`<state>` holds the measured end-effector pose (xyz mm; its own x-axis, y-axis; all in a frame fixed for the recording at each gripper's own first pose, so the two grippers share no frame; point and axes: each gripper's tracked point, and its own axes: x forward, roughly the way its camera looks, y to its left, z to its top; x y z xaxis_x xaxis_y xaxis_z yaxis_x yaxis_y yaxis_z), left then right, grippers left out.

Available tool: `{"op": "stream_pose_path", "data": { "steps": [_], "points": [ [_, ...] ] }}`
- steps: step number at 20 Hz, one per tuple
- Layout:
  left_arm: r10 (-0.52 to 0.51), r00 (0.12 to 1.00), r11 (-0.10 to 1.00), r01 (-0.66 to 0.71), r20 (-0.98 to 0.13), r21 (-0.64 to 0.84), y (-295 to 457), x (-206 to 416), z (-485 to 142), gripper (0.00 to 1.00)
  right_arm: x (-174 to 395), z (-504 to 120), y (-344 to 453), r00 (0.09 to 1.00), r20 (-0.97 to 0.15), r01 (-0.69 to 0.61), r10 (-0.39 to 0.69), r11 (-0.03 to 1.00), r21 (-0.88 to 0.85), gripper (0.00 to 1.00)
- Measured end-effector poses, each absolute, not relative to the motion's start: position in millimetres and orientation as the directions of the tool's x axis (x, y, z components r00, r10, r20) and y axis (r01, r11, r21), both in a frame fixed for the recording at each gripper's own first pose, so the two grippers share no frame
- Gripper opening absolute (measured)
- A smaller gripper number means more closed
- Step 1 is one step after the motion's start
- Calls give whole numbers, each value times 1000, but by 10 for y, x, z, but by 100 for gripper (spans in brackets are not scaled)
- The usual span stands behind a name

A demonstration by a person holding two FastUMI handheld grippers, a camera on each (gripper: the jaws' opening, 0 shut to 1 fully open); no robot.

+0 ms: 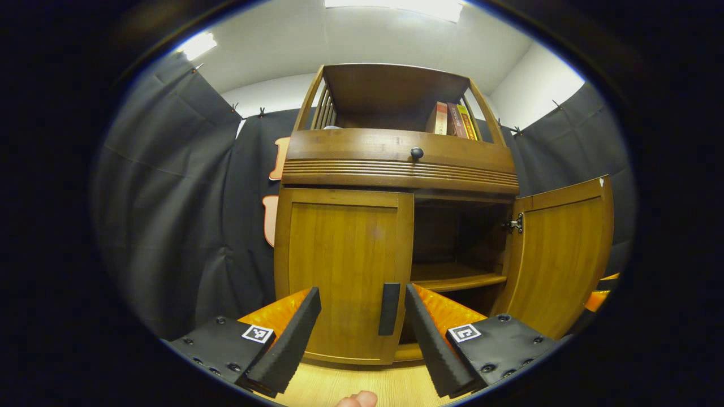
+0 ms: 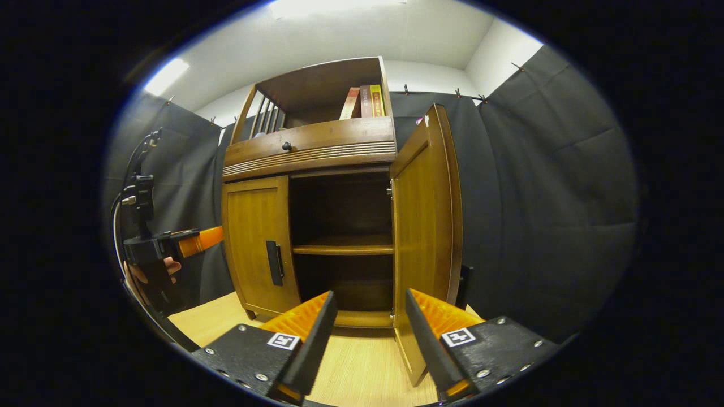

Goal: Open the right door of the double-door shoe cabinet with the right hand, and open the left door with the left hand.

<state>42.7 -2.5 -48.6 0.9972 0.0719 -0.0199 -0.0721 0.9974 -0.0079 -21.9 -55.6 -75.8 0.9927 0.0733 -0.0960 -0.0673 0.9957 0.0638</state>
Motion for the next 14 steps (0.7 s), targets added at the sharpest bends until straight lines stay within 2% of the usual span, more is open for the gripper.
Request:
{"op": "stream_pose_path", "data": {
  "steps": [1,2,3,7,14],
  "points": [
    [67,997,998,-67,-23,-9,-27,461,-502,97,-205,-772,-547,993,-98,-63,70,996,69,72],
    [61,998,998,-61,-27,-10,-32,498,-518,99,-192,-776,-536,993,-98,-61,68,995,75,100],
    [48,998,999,-49,-30,-16,-54,536,-539,95,-176,-772,-520,993,-93,-60,68,995,82,92],
    [-10,998,1000,9,-58,-16,-195,836,-694,97,-111,-712,-501,996,-74,-49,56,994,93,92],
    [-48,995,999,50,-91,15,-370,1340,-1040,97,-89,-677,-528,997,-63,-38,43,996,87,92]
  ]
}}
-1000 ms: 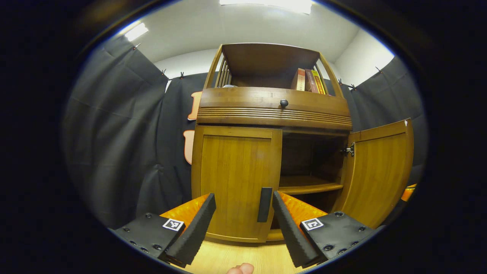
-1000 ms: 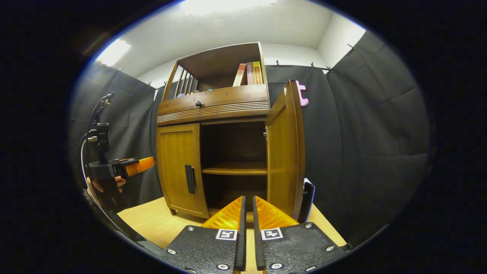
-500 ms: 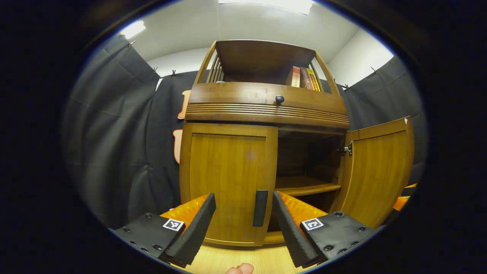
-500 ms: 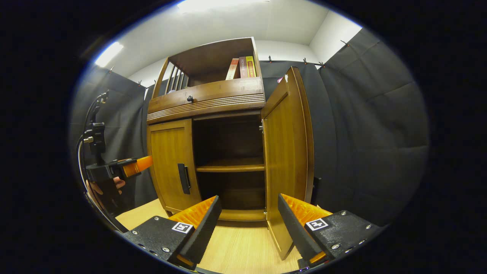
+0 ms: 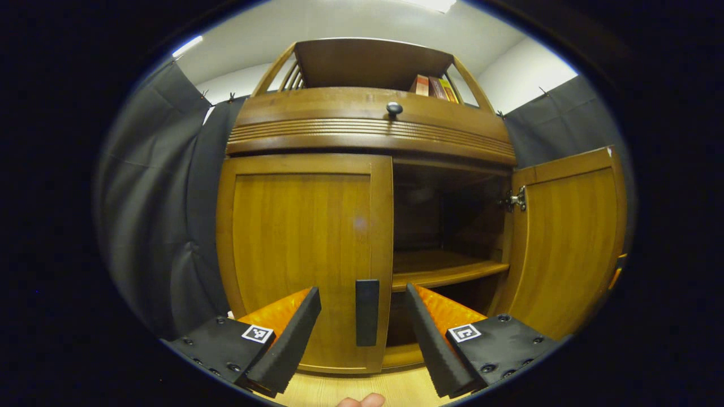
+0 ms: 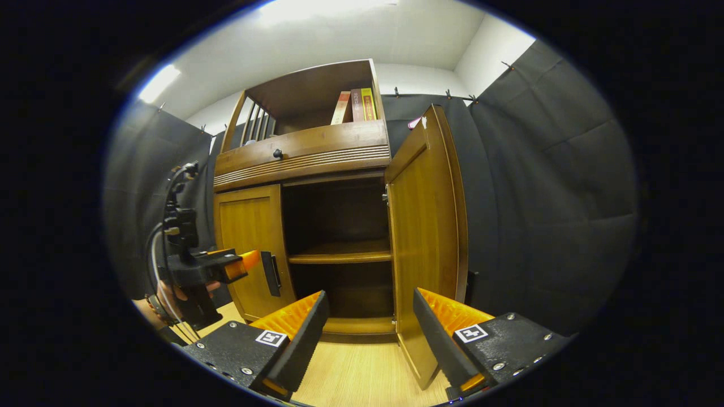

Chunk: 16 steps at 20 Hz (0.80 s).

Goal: Open the right door of the double-door shoe cabinet with the right hand, and open the left door with the left hand.

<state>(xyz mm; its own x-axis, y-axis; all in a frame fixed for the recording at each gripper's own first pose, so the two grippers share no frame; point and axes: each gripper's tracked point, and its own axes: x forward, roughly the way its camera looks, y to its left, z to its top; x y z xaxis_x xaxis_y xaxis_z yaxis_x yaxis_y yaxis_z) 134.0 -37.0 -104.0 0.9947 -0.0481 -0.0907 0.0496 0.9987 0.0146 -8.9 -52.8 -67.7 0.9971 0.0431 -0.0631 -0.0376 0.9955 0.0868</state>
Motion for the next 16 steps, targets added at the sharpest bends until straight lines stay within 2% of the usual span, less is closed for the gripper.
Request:
{"op": "stream_pose_path", "data": {
  "steps": [1,9,13,14,16],
  "points": [
    [-52,994,999,53,-92,10,-386,1413,-1095,94,-80,-671,-533,997,-63,-34,39,996,80,92],
    [-23,990,999,29,-137,38,-277,1973,-1596,95,-88,-630,-616,998,-60,6,-3,999,54,92],
    [-7,988,999,12,-156,31,-161,2106,-1695,96,-56,-667,-633,998,-67,17,-13,998,56,92],
    [-27,988,999,30,-152,17,-197,2117,-1679,99,-39,-681,-631,997,-72,18,-14,998,57,92],
    [-34,988,999,35,-153,8,-189,2112,-1685,94,-33,-697,-634,997,-73,23,-19,998,51,92]
  ]
}}
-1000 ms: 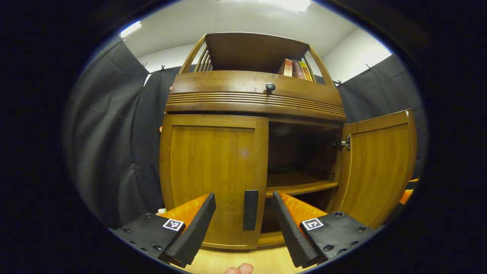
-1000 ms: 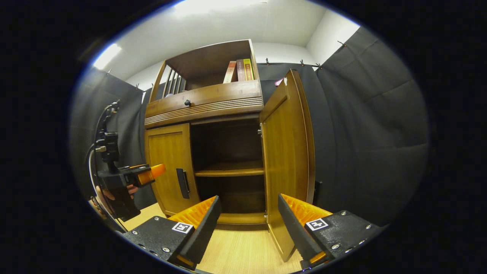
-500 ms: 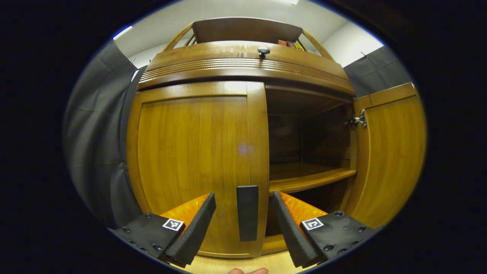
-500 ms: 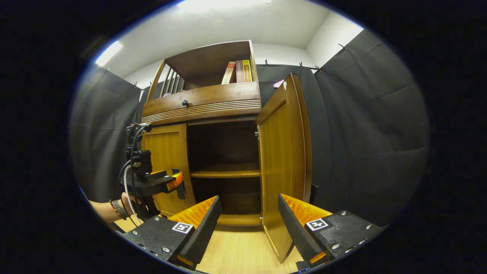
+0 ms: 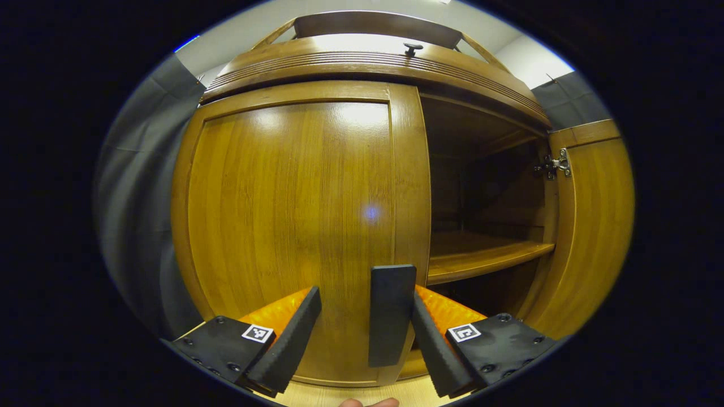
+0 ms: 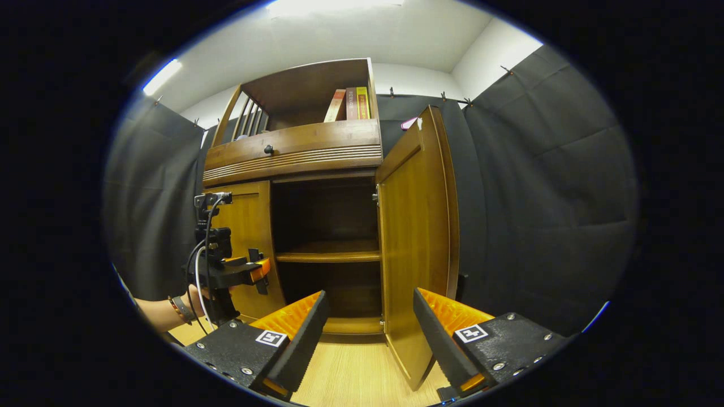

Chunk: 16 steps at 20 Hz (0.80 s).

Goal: Open the right door of the double-door shoe cabinet with the right hand, and open the left door with the left hand.

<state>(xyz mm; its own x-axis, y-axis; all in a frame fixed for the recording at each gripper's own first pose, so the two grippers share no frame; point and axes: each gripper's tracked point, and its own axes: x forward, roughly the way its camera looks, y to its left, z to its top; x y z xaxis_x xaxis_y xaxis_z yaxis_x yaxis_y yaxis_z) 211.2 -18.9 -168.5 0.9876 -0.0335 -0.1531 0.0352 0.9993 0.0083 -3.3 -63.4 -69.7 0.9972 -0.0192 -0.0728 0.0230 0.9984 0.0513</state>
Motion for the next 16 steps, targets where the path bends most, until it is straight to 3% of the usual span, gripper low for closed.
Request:
{"op": "stream_pose_path", "data": {
  "steps": [4,11,16],
  "points": [
    [-41,989,999,39,-145,-15,-207,2116,-1684,95,-29,-718,-602,997,-73,18,-14,999,49,92],
    [-84,989,996,82,-126,-25,-431,2126,-1658,41,-118,-722,-623,997,-75,21,-19,999,34,92],
    [-63,986,998,64,-152,4,-391,2111,-1682,31,-189,-747,-640,996,-84,27,-24,999,39,92]
  ]
}}
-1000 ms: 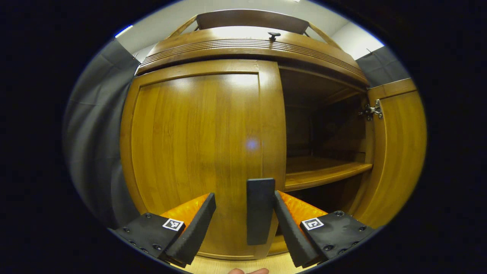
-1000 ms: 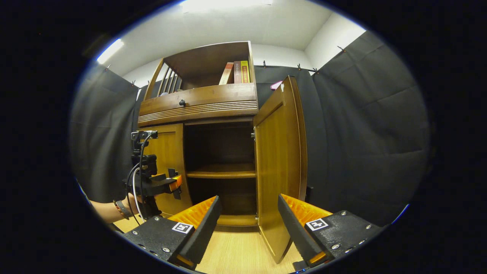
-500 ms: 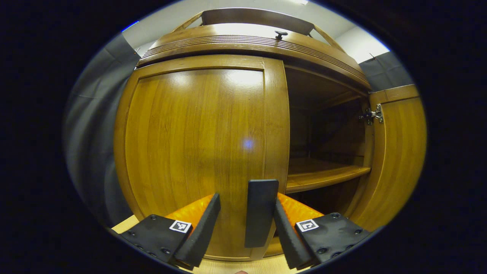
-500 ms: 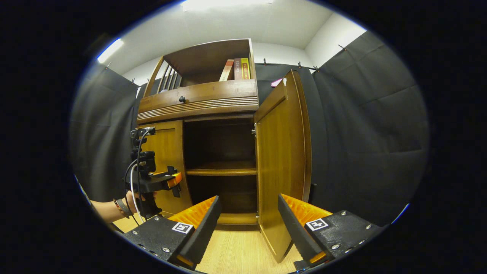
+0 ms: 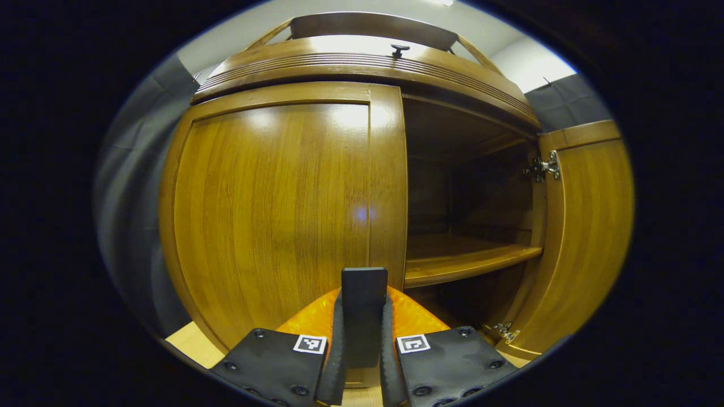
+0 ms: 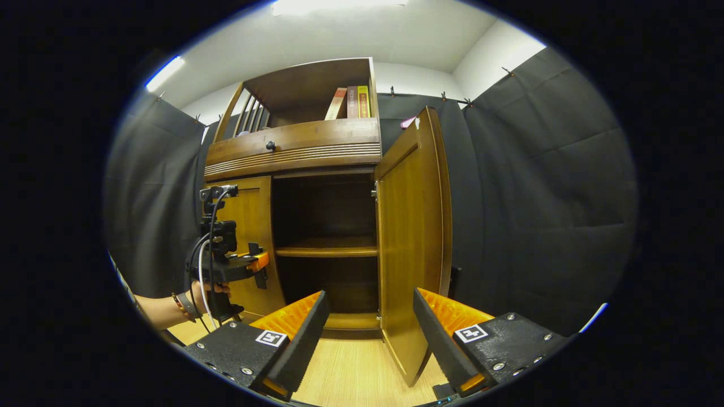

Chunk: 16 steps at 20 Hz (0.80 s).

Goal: Open the right door of the double-door shoe cabinet with the right hand, and open the left door with the left hand.

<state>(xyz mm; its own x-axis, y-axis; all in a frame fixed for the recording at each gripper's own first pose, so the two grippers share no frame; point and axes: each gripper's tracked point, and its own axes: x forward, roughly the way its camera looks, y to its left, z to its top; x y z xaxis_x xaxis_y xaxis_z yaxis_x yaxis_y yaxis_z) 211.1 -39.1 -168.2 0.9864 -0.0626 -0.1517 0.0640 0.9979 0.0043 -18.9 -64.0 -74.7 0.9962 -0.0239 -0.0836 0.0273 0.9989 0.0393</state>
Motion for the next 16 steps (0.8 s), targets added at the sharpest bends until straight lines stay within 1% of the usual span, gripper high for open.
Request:
{"op": "stream_pose_path", "data": {
  "steps": [7,16],
  "points": [
    [-48,986,999,48,-161,-2,-395,2073,-1646,31,-281,-712,-645,996,-79,35,-33,999,23,92],
    [-45,986,999,47,-158,8,-363,2014,-1626,31,-270,-624,-546,997,-71,9,-7,1000,29,92]
  ]
}}
